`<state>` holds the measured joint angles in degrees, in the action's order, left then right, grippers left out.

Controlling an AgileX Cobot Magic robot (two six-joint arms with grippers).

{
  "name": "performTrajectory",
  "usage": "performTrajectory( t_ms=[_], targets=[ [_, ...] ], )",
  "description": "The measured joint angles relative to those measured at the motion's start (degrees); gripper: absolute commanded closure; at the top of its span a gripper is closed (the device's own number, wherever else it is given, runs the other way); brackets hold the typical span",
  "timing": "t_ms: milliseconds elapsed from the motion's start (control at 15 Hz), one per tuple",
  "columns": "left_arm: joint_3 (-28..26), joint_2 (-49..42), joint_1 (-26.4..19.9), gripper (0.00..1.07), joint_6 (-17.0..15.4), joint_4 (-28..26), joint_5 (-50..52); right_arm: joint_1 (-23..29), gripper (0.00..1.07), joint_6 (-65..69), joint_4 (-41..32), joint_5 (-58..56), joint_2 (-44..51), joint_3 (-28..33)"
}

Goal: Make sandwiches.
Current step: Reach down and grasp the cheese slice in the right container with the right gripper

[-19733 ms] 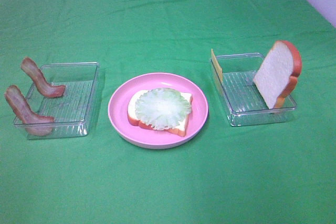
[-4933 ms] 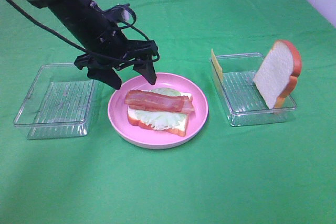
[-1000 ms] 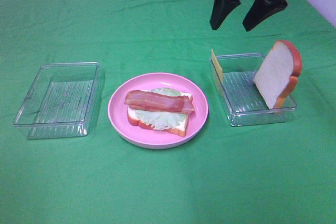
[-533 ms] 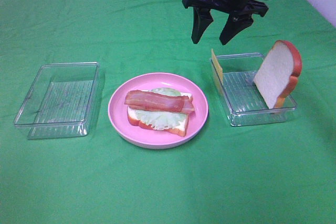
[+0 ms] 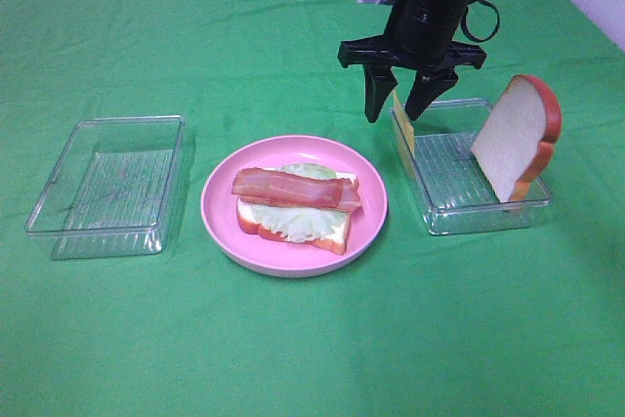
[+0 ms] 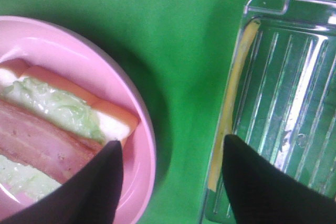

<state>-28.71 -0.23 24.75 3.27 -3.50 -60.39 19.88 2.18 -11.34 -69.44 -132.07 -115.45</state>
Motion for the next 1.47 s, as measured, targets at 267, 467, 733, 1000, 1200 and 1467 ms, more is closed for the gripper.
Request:
performTrajectory(
  t_ms=[267,467,733,1000,1200,1467],
  targets=[
    [0.0,0.0,0.0,0.26,0.0,0.0,0.0,0.0,0.66,0.52,0.8,-0.34,-0.63,0.0],
    [0.0,0.0,0.0,0.26,0.0,0.0,0.0,0.0,0.66,0.52,1.49,-0.4,-0.63,0.0],
    [0.0,0.0,0.0,0.26,0.0,0.0,0.0,0.0,0.68,0.52,2.75,-0.4,-0.63,0.0],
    [0.0,0.0,0.0,0.26,0.0,0.0,0.0,0.0,0.68,0.52,2.75,-0.4,-0.63,0.0],
    [0.0,0.0,0.0,0.26,0.0,0.0,0.0,0.0,0.68,0.57,2.81,-0.4,-0.63,0.0],
    [0.0,0.0,0.0,0.26,0.0,0.0,0.0,0.0,0.68,0.92,2.86,-0.4,-0.63,0.0]
  ],
)
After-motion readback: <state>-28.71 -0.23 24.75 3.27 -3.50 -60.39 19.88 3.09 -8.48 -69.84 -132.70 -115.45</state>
